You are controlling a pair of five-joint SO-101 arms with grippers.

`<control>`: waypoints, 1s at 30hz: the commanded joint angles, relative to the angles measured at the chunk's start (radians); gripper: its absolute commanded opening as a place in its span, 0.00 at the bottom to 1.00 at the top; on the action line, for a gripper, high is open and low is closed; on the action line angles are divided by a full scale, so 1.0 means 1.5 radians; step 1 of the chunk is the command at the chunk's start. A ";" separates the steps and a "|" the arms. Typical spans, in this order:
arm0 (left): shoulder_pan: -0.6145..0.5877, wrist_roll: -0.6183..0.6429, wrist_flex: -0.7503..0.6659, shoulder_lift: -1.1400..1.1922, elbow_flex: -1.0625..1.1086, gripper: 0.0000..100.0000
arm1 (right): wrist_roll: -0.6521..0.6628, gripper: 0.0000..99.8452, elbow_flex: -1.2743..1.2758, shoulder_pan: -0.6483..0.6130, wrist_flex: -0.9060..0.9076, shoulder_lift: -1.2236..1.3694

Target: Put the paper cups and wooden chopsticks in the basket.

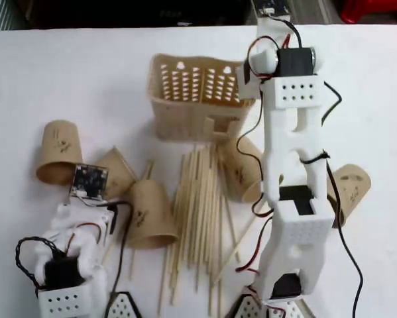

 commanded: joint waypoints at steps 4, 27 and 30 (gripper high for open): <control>-0.005 0.000 0.001 -0.002 -0.005 0.21 | 0.086 0.24 -0.030 0.005 0.003 -0.111; -0.005 -0.002 0.001 -0.002 -0.005 0.21 | 0.533 0.24 0.652 0.206 0.002 -0.483; -0.005 -0.002 0.001 -0.002 -0.005 0.21 | 0.612 0.24 0.712 0.243 -0.016 -0.482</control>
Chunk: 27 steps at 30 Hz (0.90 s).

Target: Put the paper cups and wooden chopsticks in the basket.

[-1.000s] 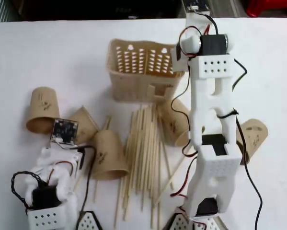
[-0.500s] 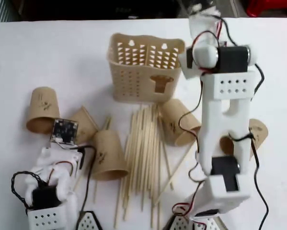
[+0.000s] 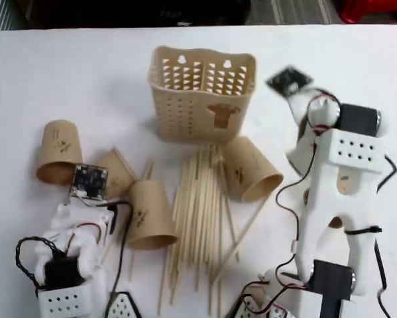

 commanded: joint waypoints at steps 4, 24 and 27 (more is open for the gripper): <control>-0.005 -0.002 0.001 -0.002 -0.005 0.21 | 0.157 0.24 0.105 0.077 -0.085 -0.028; -0.005 0.000 0.001 -0.002 -0.004 0.21 | 0.305 0.22 0.334 0.205 -0.448 -0.032; -0.005 0.000 0.001 -0.002 -0.004 0.21 | 0.306 0.11 0.353 0.205 -0.496 -0.034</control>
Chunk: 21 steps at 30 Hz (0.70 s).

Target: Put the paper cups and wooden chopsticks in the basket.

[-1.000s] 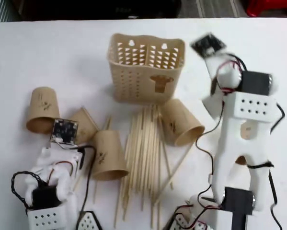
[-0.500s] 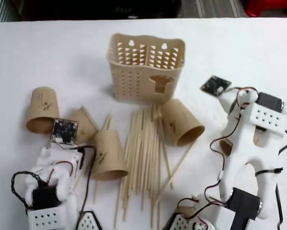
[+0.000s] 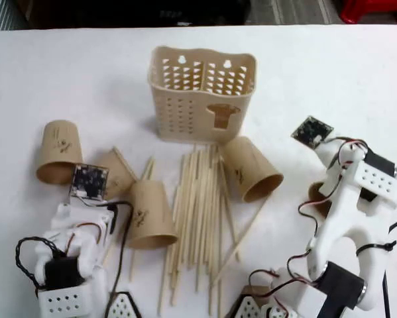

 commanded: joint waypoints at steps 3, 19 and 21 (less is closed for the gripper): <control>-0.005 0.000 0.001 -0.002 -0.004 0.21 | 0.006 0.01 -0.003 0.008 -0.054 -0.025; -0.005 0.000 0.001 -0.002 -0.003 0.21 | -0.148 0.02 -0.038 -0.022 -0.050 -0.255; -0.005 0.000 0.001 -0.002 -0.003 0.21 | -0.213 0.02 -0.059 -0.044 -0.050 -0.286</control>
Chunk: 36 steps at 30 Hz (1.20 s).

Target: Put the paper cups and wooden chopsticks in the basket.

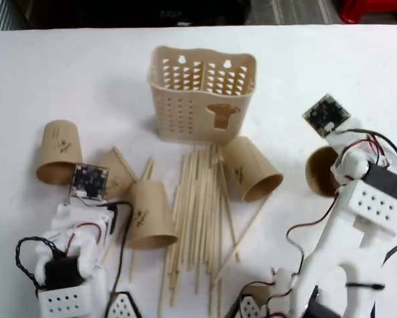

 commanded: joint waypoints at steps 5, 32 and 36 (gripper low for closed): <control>-0.005 0.000 0.001 -0.002 -0.003 0.21 | -0.221 0.02 -0.133 -0.087 -0.003 -0.087; -0.005 0.000 0.001 -0.002 -0.003 0.21 | -0.637 0.02 -0.562 -0.386 0.070 0.181; -0.005 -0.001 0.001 -0.002 -0.003 0.21 | -0.668 0.02 -0.658 -0.391 0.124 0.271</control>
